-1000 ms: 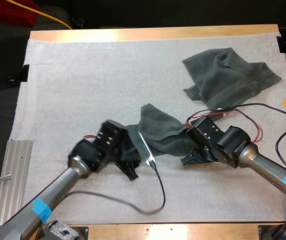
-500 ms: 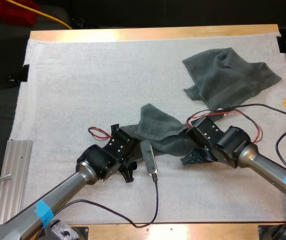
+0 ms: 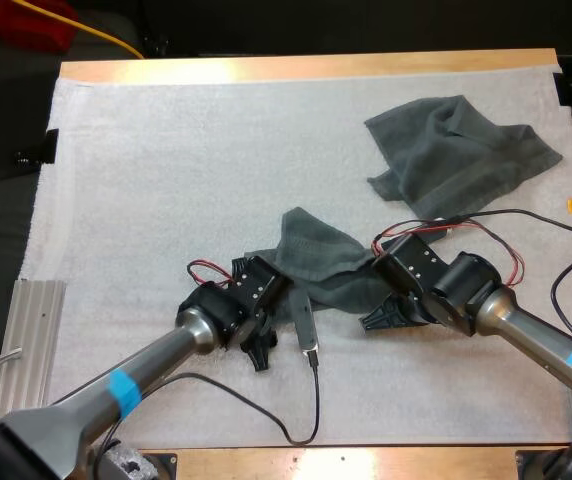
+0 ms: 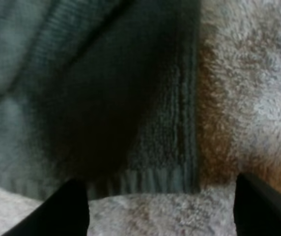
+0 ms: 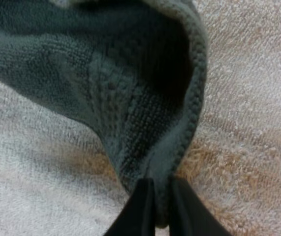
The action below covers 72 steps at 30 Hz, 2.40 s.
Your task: Pick towel from pile, fold and stack
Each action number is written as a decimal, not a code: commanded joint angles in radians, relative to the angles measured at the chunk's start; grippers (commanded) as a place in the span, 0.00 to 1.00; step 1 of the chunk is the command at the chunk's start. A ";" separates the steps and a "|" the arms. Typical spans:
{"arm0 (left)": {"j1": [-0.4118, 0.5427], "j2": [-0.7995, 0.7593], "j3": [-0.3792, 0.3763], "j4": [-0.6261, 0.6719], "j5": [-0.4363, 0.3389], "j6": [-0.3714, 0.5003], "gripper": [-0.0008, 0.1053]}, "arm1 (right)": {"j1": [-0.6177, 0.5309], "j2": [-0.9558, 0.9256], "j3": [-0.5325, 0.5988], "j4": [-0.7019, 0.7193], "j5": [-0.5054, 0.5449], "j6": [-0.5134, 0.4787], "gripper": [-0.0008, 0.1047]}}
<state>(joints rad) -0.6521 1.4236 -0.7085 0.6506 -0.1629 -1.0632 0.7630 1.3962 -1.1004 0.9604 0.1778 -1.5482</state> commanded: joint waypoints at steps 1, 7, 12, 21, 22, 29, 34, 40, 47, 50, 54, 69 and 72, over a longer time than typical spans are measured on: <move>-0.005 0.007 -0.006 -0.011 0.002 -0.005 0.59 | -0.002 -0.006 0.001 0.003 -0.002 0.004 0.02; -0.005 0.043 -0.006 -0.047 0.002 -0.012 0.59 | -0.002 -0.006 0.001 0.003 -0.002 0.004 0.02; -0.005 0.077 -0.006 -0.063 -0.006 -0.017 0.59 | -0.002 -0.006 0.001 0.003 -0.002 0.004 0.02; 0.015 0.085 -0.006 -0.111 -0.058 -0.039 0.44 | -0.002 -0.006 0.001 0.003 -0.002 0.004 0.02; 0.019 0.085 -0.006 -0.109 -0.056 -0.039 0.41 | -0.002 -0.006 0.001 0.003 -0.004 0.004 0.02; 0.024 0.085 -0.006 -0.109 -0.012 -0.051 0.31 | -0.002 -0.006 0.001 0.003 -0.004 0.004 0.02; 0.024 0.085 -0.006 -0.089 0.046 -0.083 0.04 | -0.002 -0.006 0.001 0.009 -0.004 0.004 0.02; 0.024 0.085 -0.008 -0.081 0.046 -0.138 0.01 | -0.002 -0.006 0.001 0.009 -0.004 0.004 0.02; 0.024 0.085 -0.104 0.058 0.046 -0.172 0.01 | -0.002 -0.017 -0.002 0.001 -0.034 0.010 0.02; 0.024 0.085 -0.167 0.144 0.052 -0.173 0.01 | -0.004 -0.042 -0.002 -0.014 -0.034 0.026 0.02; 0.024 0.078 -0.234 0.210 0.056 -0.173 0.01 | -0.021 -0.085 -0.002 -0.019 -0.034 0.033 0.02; 0.024 -0.123 -0.347 0.341 0.117 -0.193 0.01 | -0.105 -0.190 -0.002 0.036 -0.319 0.067 0.02; 0.024 -0.164 -0.353 0.376 0.131 -0.203 0.01 | -0.105 -0.229 -0.002 0.040 -0.319 0.072 0.02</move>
<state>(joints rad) -0.6288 1.2723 -1.0525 1.0138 -0.0433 -1.2543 0.6621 1.1832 -1.1004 0.9868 -0.1271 -1.4796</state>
